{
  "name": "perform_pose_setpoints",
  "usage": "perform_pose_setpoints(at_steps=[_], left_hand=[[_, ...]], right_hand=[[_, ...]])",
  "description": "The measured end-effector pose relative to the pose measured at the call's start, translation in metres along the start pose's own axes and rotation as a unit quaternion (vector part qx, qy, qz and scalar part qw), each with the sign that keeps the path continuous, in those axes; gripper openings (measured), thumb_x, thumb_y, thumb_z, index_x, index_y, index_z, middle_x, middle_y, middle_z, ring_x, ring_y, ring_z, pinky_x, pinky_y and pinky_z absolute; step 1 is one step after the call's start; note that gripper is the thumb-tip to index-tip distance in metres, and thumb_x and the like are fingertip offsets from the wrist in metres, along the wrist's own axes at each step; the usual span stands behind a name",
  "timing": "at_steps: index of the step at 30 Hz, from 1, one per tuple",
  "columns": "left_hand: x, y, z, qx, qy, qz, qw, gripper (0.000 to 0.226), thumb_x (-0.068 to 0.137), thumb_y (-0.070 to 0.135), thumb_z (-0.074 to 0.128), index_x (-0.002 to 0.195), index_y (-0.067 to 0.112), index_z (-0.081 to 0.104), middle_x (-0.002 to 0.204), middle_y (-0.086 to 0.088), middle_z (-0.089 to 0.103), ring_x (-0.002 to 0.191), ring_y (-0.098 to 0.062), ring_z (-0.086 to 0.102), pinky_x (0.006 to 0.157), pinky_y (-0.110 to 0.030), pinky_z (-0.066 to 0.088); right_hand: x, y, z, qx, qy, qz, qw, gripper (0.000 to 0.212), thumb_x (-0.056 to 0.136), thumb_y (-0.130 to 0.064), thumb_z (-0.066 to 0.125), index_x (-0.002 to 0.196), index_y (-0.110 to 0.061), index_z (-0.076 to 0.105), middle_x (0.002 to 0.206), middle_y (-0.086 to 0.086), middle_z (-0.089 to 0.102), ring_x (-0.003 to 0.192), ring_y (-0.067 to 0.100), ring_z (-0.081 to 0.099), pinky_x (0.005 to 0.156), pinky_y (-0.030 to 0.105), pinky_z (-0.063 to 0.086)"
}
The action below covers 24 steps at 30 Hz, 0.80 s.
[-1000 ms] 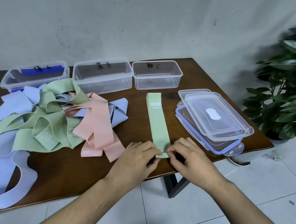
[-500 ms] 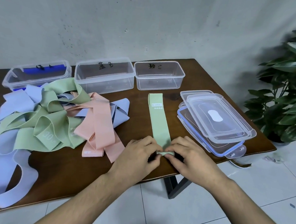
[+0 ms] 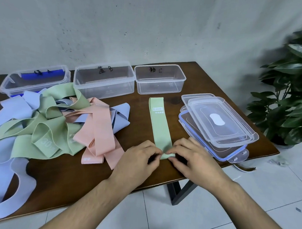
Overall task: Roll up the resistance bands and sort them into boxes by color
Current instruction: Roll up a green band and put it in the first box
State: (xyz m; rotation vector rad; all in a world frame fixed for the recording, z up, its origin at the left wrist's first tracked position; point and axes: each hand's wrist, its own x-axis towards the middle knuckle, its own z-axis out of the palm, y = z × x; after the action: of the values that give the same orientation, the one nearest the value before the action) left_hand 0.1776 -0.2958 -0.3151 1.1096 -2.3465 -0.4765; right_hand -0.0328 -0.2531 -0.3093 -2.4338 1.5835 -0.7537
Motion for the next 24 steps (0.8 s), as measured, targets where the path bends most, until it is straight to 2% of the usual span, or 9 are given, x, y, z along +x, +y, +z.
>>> perform_pose_setpoints(at_steps=[3,7,10,14,17,21,24], left_hand=[[-0.001,0.001,-0.002,0.009,0.011,0.010,1.000,0.012,0.095,0.026,0.062,0.102,0.023,0.072,0.100,0.014,0.057,0.066,0.003,0.047,0.064,-0.004,0.033],[-0.004,0.002,0.000,0.038,0.016,0.047,0.998,0.020,0.095,0.031,0.056,0.104,0.021,0.071,0.100,0.011,0.058,0.069,-0.006,0.056,0.064,-0.013,0.041],[-0.004,-0.001,0.002,0.048,0.001,0.050,0.998,0.018,0.092,0.029,0.065,0.107,0.021,0.071,0.102,0.010,0.058,0.073,-0.008,0.060,0.066,-0.016,0.045],[-0.001,-0.002,0.000,0.050,-0.008,0.047,0.998,0.019,0.089,0.023,0.070,0.108,0.021,0.071,0.103,0.011,0.060,0.076,-0.007,0.061,0.068,-0.013,0.044],[0.002,-0.001,-0.001,0.051,-0.010,0.044,0.998,0.020,0.091,0.025,0.068,0.110,0.021,0.071,0.104,0.010,0.059,0.075,-0.008,0.061,0.066,-0.017,0.048],[0.005,-0.003,-0.001,0.038,-0.017,0.028,0.999,0.024,0.091,0.031,0.065,0.112,0.021,0.070,0.106,0.012,0.058,0.075,-0.008,0.056,0.068,-0.015,0.044],[0.006,-0.004,-0.002,0.020,-0.022,0.023,0.999,0.023,0.093,0.030,0.064,0.113,0.021,0.069,0.108,0.011,0.057,0.077,-0.006,0.053,0.071,-0.022,0.051]], right_hand=[[0.001,0.002,0.003,0.008,0.005,0.012,1.000,0.018,0.095,-0.032,0.062,0.111,-0.027,0.070,0.105,-0.016,0.055,0.094,0.007,0.044,0.087,0.012,0.034],[0.002,0.004,0.005,0.012,0.000,0.028,1.000,0.020,0.095,-0.030,0.064,0.112,-0.026,0.072,0.105,-0.018,0.055,0.096,0.006,0.045,0.088,0.012,0.035],[0.003,0.007,0.006,0.017,-0.005,0.039,0.999,0.022,0.096,-0.031,0.063,0.114,-0.025,0.073,0.106,-0.018,0.054,0.097,0.005,0.044,0.089,0.010,0.034],[0.006,0.007,0.004,0.008,-0.017,0.039,0.999,0.026,0.097,-0.036,0.058,0.116,-0.025,0.073,0.106,-0.018,0.054,0.097,0.004,0.042,0.088,0.018,0.040],[0.007,0.006,0.001,-0.017,-0.030,0.025,0.999,0.030,0.095,-0.037,0.060,0.122,-0.027,0.069,0.109,-0.017,0.055,0.098,0.006,0.044,0.086,0.021,0.043],[0.010,0.003,0.002,-0.001,-0.028,0.025,0.999,0.023,0.094,-0.029,0.065,0.117,-0.029,0.067,0.110,-0.017,0.057,0.097,0.005,0.049,0.087,0.024,0.047],[0.010,0.001,0.002,0.000,-0.038,0.030,0.999,0.021,0.096,-0.029,0.062,0.117,-0.028,0.066,0.111,-0.016,0.056,0.100,0.005,0.052,0.091,0.024,0.047]])
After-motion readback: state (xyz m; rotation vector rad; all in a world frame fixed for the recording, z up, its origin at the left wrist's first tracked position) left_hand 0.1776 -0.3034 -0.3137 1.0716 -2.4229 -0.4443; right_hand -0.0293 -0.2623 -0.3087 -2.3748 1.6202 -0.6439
